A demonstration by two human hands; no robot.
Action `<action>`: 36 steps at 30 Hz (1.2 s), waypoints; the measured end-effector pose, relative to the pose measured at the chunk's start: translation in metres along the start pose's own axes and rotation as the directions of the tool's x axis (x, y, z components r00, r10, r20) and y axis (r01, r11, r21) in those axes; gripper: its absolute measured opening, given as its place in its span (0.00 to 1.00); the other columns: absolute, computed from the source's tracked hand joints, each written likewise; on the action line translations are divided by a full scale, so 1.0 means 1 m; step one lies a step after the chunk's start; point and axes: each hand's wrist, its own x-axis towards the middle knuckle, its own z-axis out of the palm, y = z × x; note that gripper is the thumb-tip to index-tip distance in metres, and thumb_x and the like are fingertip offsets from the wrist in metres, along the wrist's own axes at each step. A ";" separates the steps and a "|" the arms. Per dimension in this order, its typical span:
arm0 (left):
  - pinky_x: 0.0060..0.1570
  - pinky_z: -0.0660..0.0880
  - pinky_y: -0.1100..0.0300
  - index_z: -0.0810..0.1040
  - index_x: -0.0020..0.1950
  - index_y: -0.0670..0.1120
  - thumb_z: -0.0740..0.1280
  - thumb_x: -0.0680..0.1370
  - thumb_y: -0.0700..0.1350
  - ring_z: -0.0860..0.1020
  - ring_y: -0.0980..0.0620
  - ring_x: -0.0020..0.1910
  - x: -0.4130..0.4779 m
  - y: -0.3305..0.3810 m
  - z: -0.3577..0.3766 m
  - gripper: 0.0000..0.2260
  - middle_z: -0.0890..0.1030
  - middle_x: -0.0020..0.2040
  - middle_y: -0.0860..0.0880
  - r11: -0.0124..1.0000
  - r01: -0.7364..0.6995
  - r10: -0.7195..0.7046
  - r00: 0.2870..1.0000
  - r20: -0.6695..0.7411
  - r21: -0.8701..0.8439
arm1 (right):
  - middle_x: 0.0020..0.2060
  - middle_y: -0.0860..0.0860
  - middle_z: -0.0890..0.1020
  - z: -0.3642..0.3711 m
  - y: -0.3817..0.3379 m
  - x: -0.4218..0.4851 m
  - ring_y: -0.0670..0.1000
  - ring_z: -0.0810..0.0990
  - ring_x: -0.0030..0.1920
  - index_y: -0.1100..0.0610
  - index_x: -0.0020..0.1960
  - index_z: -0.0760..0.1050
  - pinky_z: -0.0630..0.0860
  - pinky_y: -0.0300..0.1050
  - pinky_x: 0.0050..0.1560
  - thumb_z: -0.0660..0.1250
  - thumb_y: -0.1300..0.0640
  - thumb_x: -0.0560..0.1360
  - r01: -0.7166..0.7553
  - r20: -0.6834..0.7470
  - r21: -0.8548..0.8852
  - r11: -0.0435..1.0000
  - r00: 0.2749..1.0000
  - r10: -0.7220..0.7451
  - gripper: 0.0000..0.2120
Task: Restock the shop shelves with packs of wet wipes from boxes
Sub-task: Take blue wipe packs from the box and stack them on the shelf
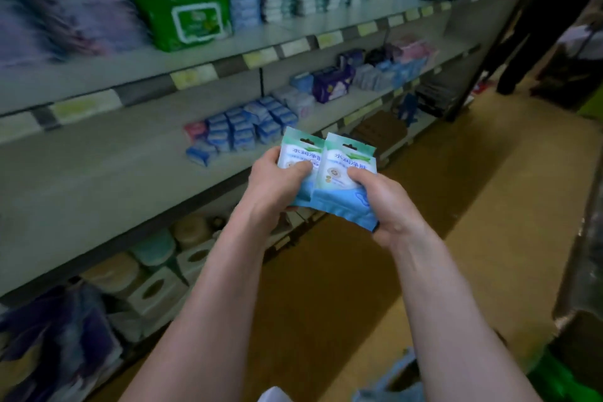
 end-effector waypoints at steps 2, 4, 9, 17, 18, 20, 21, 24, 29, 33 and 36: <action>0.31 0.78 0.60 0.74 0.63 0.50 0.67 0.77 0.44 0.82 0.52 0.40 0.011 0.007 -0.036 0.14 0.82 0.50 0.51 0.999 -0.033 0.033 0.998 -0.063 -0.010 | 0.41 0.54 0.86 0.038 -0.008 0.008 0.51 0.85 0.37 0.57 0.55 0.75 0.79 0.42 0.31 0.66 0.55 0.78 0.015 0.052 -0.019 1.000 0.999 -0.014 0.08; 0.33 0.79 0.59 0.75 0.62 0.50 0.68 0.76 0.44 0.82 0.53 0.40 0.020 0.013 -0.069 0.15 0.82 0.50 0.51 0.998 -0.058 0.055 0.991 -0.123 -0.023 | 0.40 0.55 0.86 0.075 -0.015 0.016 0.51 0.85 0.35 0.57 0.53 0.75 0.80 0.43 0.31 0.65 0.56 0.78 0.022 0.110 -0.031 0.999 0.994 -0.019 0.07; 0.29 0.76 0.64 0.75 0.61 0.50 0.68 0.77 0.43 0.81 0.56 0.38 0.038 0.023 -0.139 0.13 0.82 0.50 0.51 0.991 -0.097 0.069 0.962 -0.263 -0.096 | 0.44 0.58 0.85 0.151 -0.024 0.036 0.54 0.85 0.38 0.59 0.57 0.75 0.81 0.46 0.35 0.66 0.57 0.77 0.023 0.251 -0.050 0.998 0.968 -0.010 0.11; 0.21 0.72 0.67 0.74 0.50 0.49 0.68 0.76 0.43 0.77 0.56 0.33 0.067 0.037 -0.202 0.05 0.79 0.40 0.52 0.979 -0.120 0.027 0.876 -0.482 -0.163 | 0.39 0.57 0.85 0.235 -0.041 0.084 0.51 0.83 0.32 0.60 0.52 0.77 0.78 0.42 0.29 0.65 0.57 0.77 0.065 0.466 -0.105 0.992 0.885 -0.009 0.07; 0.21 0.72 0.67 0.74 0.49 0.49 0.69 0.76 0.43 0.78 0.55 0.33 0.072 0.040 -0.209 0.05 0.80 0.41 0.51 0.978 -0.132 0.031 0.859 -0.511 -0.164 | 0.39 0.57 0.85 0.247 -0.044 0.092 0.52 0.83 0.32 0.61 0.53 0.76 0.78 0.43 0.30 0.65 0.57 0.77 0.080 0.481 -0.122 0.989 0.877 -0.012 0.08; 0.21 0.72 0.67 0.75 0.51 0.50 0.68 0.76 0.42 0.78 0.55 0.34 0.080 0.048 -0.221 0.06 0.81 0.42 0.50 0.974 -0.158 0.038 0.824 -0.566 -0.165 | 0.41 0.59 0.83 0.270 -0.049 0.107 0.52 0.82 0.31 0.64 0.58 0.74 0.77 0.43 0.28 0.67 0.56 0.76 0.096 0.509 -0.161 0.982 0.861 -0.001 0.15; 0.21 0.71 0.67 0.75 0.52 0.50 0.68 0.76 0.42 0.78 0.56 0.35 0.084 0.052 -0.226 0.07 0.81 0.43 0.51 0.971 -0.172 0.040 0.807 -0.589 -0.169 | 0.42 0.60 0.82 0.281 -0.053 0.114 0.52 0.81 0.30 0.66 0.59 0.72 0.76 0.43 0.27 0.68 0.55 0.75 0.096 0.523 -0.178 0.979 0.852 0.012 0.18; 0.22 0.72 0.67 0.73 0.53 0.52 0.68 0.77 0.41 0.78 0.55 0.37 0.096 0.060 -0.241 0.09 0.80 0.43 0.53 0.960 -0.208 0.035 0.747 -0.664 -0.185 | 0.42 0.59 0.82 0.312 -0.062 0.131 0.54 0.81 0.33 0.65 0.60 0.74 0.77 0.45 0.32 0.68 0.55 0.75 0.097 0.573 -0.196 0.976 0.819 0.033 0.19; 0.21 0.72 0.67 0.76 0.57 0.50 0.69 0.76 0.43 0.77 0.54 0.38 0.106 0.060 -0.256 0.10 0.80 0.44 0.51 0.946 -0.251 0.006 0.649 -0.761 -0.206 | 0.42 0.55 0.85 0.346 -0.066 0.150 0.52 0.84 0.35 0.58 0.56 0.78 0.77 0.41 0.29 0.68 0.57 0.75 0.111 0.675 -0.172 0.979 0.737 0.035 0.10; 0.25 0.72 0.63 0.76 0.58 0.49 0.69 0.76 0.44 0.79 0.51 0.40 0.108 0.059 -0.268 0.11 0.82 0.50 0.47 0.949 -0.259 0.005 0.584 -0.812 -0.181 | 0.32 0.53 0.84 0.366 -0.068 0.155 0.51 0.83 0.31 0.59 0.47 0.77 0.78 0.42 0.32 0.67 0.58 0.77 0.088 0.766 -0.181 0.980 0.637 0.085 0.03; 0.26 0.74 0.63 0.76 0.59 0.48 0.70 0.76 0.44 0.79 0.50 0.40 0.109 0.060 -0.281 0.13 0.82 0.50 0.46 0.941 -0.276 -0.012 0.548 -0.836 -0.195 | 0.37 0.55 0.85 0.383 -0.070 0.155 0.53 0.85 0.35 0.61 0.50 0.78 0.79 0.44 0.35 0.67 0.59 0.76 0.102 0.806 -0.168 0.981 0.586 0.077 0.06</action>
